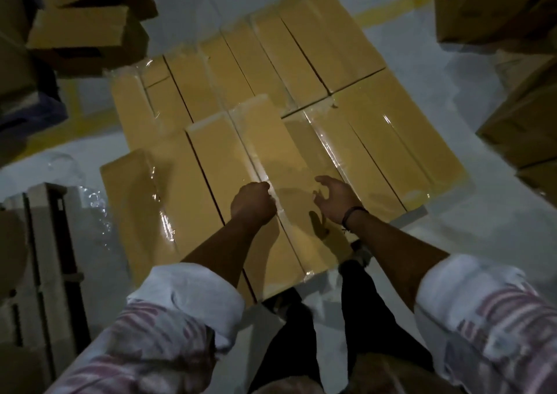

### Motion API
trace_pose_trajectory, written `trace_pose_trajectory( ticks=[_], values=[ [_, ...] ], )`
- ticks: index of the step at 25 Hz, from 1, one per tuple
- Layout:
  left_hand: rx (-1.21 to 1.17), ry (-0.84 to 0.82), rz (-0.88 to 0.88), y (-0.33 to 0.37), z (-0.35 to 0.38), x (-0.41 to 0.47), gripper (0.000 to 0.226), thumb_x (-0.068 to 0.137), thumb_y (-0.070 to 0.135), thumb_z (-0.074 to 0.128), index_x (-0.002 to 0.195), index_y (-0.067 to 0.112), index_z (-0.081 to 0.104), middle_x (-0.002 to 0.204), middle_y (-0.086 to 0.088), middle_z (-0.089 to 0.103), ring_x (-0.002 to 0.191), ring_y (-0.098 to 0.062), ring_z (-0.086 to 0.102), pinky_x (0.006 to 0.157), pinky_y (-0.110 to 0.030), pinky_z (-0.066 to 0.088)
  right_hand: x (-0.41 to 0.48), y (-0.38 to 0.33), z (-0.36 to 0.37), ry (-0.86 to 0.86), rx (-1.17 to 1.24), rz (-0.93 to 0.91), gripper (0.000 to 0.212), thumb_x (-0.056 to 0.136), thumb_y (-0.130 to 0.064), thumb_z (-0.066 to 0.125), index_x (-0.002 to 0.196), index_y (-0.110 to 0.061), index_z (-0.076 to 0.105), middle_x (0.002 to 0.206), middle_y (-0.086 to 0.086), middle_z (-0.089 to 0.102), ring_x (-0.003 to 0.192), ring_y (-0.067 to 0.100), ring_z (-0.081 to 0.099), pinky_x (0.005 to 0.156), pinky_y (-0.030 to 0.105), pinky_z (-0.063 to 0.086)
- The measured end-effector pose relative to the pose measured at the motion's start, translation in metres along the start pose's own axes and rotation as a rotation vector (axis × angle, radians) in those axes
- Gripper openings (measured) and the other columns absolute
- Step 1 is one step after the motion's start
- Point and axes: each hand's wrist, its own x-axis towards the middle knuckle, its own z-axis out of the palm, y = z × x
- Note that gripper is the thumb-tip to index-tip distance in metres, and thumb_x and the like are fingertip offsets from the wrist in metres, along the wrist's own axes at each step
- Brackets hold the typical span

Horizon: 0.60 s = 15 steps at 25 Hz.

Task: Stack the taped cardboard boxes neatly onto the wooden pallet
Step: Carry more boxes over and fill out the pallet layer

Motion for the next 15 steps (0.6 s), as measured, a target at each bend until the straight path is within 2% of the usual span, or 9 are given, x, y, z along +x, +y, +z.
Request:
trace_pose_trajectory(
  ticks=[3, 5, 9, 12, 15],
  values=[
    [-0.011, 0.058, 0.017, 0.016, 0.004, 0.042, 0.038, 0.097, 0.029, 0.059, 0.132, 0.013, 0.062, 0.129, -0.013, 0.065, 0.117, -0.033, 0.062, 0.094, -0.042, 0.055, 0.052, 0.006, 0.005, -0.035, 0.069, 0.004, 0.059, 0.095, -0.022, 0.063, 0.151, -0.019, 0.042, 0.151, 0.003, 0.047, 0.135, 0.021, 0.047, 0.107, 0.023, 0.036],
    [-0.035, 0.102, 0.008, 0.023, 0.006, 0.059, 0.045, 0.097, 0.028, 0.06, 0.14, 0.014, 0.056, 0.141, -0.011, 0.056, 0.126, -0.033, 0.056, 0.099, -0.043, 0.053, 0.074, 0.004, 0.009, -0.051, 0.103, 0.0, 0.061, 0.097, -0.023, 0.062, 0.153, -0.018, 0.038, 0.153, 0.005, 0.045, 0.138, 0.023, 0.044, 0.112, 0.028, 0.035],
    [0.001, 0.099, -0.031, 0.039, 0.019, 0.109, 0.058, 0.098, 0.033, 0.06, 0.151, 0.018, 0.042, 0.158, -0.011, 0.035, 0.138, -0.036, 0.041, 0.107, -0.049, 0.047, 0.129, -0.001, 0.009, -0.114, 0.135, -0.023, 0.055, 0.099, -0.022, 0.06, 0.15, -0.017, 0.041, 0.148, 0.007, 0.05, 0.133, 0.026, 0.048, 0.105, 0.028, 0.038],
    [0.061, 0.095, -0.049, 0.05, 0.025, 0.138, 0.065, 0.101, 0.037, 0.057, 0.157, 0.019, 0.031, 0.167, -0.014, 0.018, 0.148, -0.04, 0.024, 0.117, -0.051, 0.036, 0.158, -0.006, 0.003, -0.133, 0.193, -0.007, 0.05, 0.1, -0.025, 0.057, 0.148, -0.021, 0.044, 0.146, 0.006, 0.052, 0.131, 0.027, 0.05, 0.104, 0.033, 0.042],
    [0.087, 0.145, -0.079, 0.057, 0.027, 0.153, 0.068, 0.102, 0.041, 0.054, 0.16, 0.023, 0.024, 0.169, -0.015, 0.011, 0.152, -0.042, 0.017, 0.118, -0.053, 0.032, 0.175, -0.013, -0.002, -0.168, 0.2, -0.014, 0.044, 0.102, -0.023, 0.053, 0.145, -0.022, 0.048, 0.143, 0.006, 0.056, 0.127, 0.027, 0.054, 0.101, 0.033, 0.045]
  ],
)
